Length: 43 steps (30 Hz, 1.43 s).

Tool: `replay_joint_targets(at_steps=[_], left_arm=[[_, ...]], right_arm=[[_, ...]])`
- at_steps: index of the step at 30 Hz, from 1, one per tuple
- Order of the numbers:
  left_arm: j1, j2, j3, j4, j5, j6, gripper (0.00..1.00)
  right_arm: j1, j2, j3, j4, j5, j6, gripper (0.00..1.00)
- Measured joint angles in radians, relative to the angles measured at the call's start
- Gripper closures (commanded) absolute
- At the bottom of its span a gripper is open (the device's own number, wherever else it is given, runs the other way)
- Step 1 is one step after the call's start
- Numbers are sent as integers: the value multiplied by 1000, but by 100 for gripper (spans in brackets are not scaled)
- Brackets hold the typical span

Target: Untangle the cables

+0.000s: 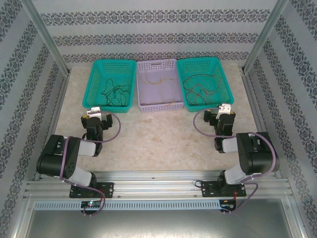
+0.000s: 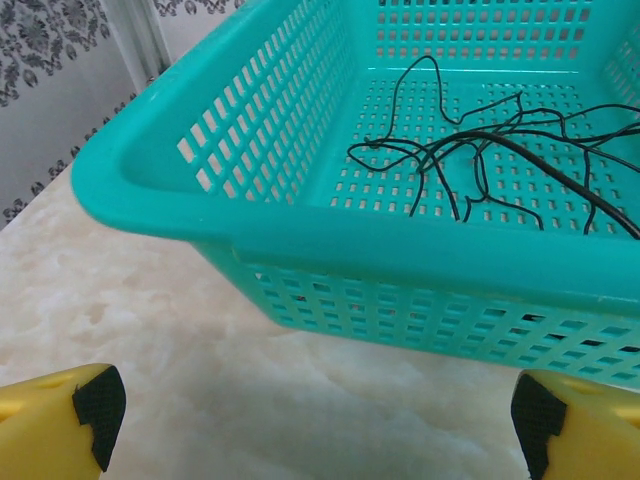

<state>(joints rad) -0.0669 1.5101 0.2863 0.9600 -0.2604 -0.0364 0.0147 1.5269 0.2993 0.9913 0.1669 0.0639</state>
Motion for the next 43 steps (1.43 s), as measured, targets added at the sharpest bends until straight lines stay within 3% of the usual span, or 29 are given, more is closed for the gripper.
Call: replay_joint_targets(at_steps=[3, 8, 43], left_arm=[[4, 71, 7, 80, 25, 10, 0], [26, 79, 61, 11, 67, 7, 0], [48, 79, 81, -5, 177, 9, 0]], right_arm=[[0, 0, 0, 0, 0, 0, 2], [0, 0, 0, 0, 0, 0, 2], [0, 0, 20, -42, -4, 0, 2]])
